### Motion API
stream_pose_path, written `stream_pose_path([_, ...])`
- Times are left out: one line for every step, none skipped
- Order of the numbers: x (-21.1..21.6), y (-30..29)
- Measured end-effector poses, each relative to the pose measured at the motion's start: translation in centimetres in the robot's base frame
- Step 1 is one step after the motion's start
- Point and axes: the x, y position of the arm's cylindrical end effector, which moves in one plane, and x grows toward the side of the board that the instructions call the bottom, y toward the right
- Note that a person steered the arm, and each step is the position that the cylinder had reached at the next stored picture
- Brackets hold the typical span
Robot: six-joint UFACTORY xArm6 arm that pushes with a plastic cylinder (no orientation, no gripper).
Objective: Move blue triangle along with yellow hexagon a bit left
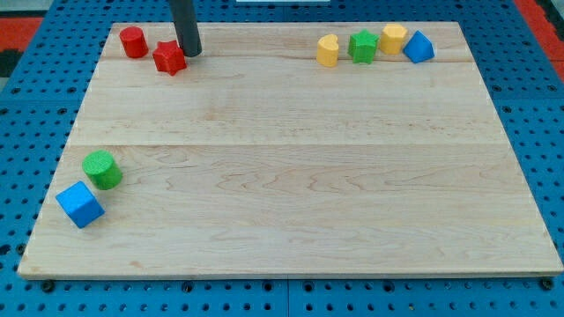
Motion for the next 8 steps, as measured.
stream_pose_path([1.3,3.3])
stream_pose_path([2.8,-1.2])
stream_pose_path([1.3,-3.7])
stream_pose_path([1.5,-3.3])
stream_pose_path([4.9,1.4])
stream_pose_path([11.6,7.7])
stream_pose_path([12.8,20.2])
stream_pose_path([11.7,32.1])
